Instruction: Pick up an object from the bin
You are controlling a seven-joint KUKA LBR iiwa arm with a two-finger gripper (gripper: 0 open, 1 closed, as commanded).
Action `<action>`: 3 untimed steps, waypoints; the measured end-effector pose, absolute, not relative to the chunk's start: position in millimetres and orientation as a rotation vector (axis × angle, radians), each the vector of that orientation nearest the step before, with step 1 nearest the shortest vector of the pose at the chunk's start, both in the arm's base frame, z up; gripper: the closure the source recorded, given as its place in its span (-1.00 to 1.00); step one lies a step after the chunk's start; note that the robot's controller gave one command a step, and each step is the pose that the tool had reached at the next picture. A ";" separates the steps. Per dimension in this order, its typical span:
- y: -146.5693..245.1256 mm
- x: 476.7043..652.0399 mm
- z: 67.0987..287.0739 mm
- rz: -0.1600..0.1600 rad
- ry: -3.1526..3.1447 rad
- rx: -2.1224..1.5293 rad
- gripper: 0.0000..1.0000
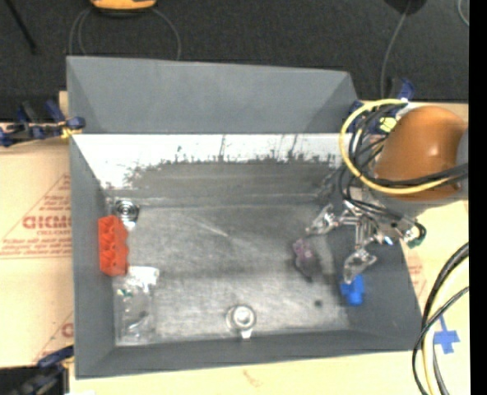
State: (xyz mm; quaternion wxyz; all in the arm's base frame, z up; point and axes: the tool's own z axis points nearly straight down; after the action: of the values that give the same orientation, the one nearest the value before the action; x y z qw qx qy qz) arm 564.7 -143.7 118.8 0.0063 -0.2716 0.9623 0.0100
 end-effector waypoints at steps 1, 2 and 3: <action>-96.2 525.7 127.2 0.002 2.822 -1.376 -1.00; -116.3 546.5 86.6 0.019 2.308 -2.114 -1.00; -96.4 541.0 74.0 -0.002 1.959 -2.447 -1.00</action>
Offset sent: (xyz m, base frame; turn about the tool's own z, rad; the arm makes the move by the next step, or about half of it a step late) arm -0.0392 0.0462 0.0079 -0.3559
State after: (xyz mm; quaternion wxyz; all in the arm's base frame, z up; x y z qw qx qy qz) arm 541.0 -96.4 74.0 0.0036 -0.7806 0.6250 -0.0007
